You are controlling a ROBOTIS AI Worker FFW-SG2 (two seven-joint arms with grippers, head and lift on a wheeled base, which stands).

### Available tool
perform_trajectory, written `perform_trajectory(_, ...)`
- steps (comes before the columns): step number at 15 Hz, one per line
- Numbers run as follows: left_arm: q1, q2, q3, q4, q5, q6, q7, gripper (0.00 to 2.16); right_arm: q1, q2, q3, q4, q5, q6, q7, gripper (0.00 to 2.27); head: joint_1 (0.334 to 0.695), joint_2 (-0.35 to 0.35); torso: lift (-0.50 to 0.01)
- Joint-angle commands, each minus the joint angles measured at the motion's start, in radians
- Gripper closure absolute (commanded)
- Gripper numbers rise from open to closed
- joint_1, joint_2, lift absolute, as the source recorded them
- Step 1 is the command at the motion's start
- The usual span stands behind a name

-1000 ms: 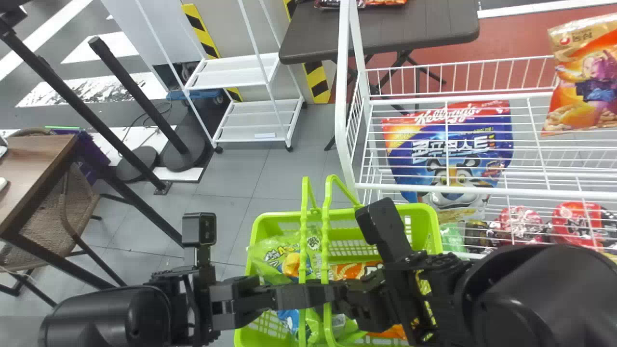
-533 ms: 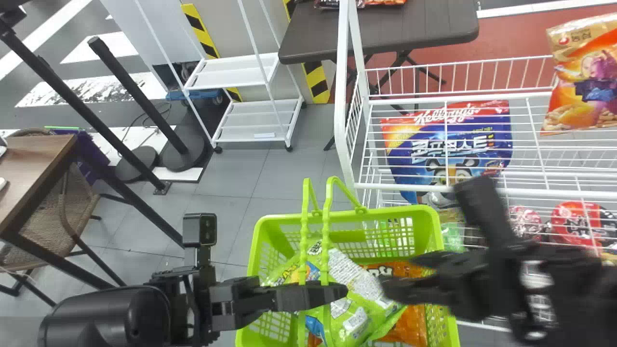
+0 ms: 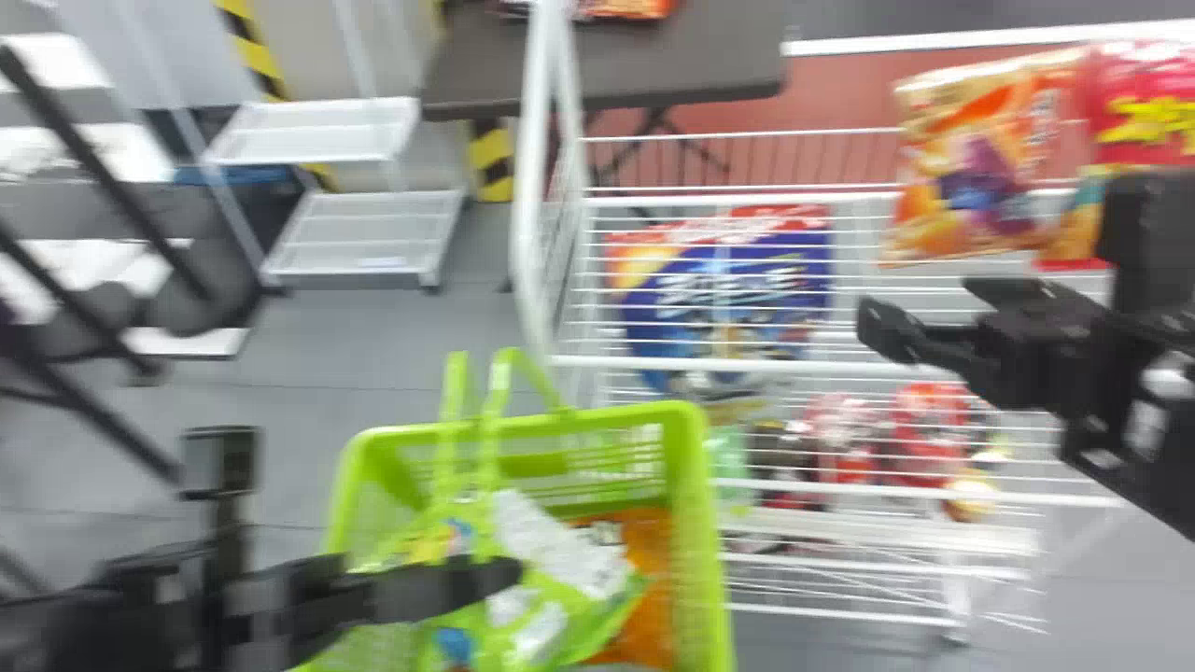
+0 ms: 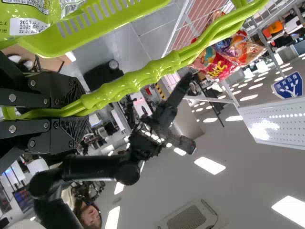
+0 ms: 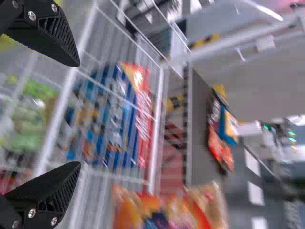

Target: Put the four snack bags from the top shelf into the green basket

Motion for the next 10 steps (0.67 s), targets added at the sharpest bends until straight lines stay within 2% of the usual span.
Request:
perform_trajectory(1, 0.003, -0.001, 0.005, 0.000, 0.001, 0.000, -0.010, 2.15, -0.086, 0.002, -0.020, 0.120, 0.062, -0.053, -0.009, 0.08, 0.695, 0.032, 0.000)
perform_trajectory(4, 0.008, -0.004, 0.018, 0.005, 0.006, 0.000, -0.010, 2.15, -0.217, 0.004, -0.060, 0.321, 0.077, -0.087, -0.008, 0.08, 0.695, -0.041, 0.000)
perform_trajectory(10, 0.006, -0.007, 0.018, 0.014, 0.005, -0.003, -0.010, 2.15, -0.425, 0.004, -0.064, 0.698, 0.095, -0.286, 0.012, 0.09, 0.695, -0.106, 0.000)
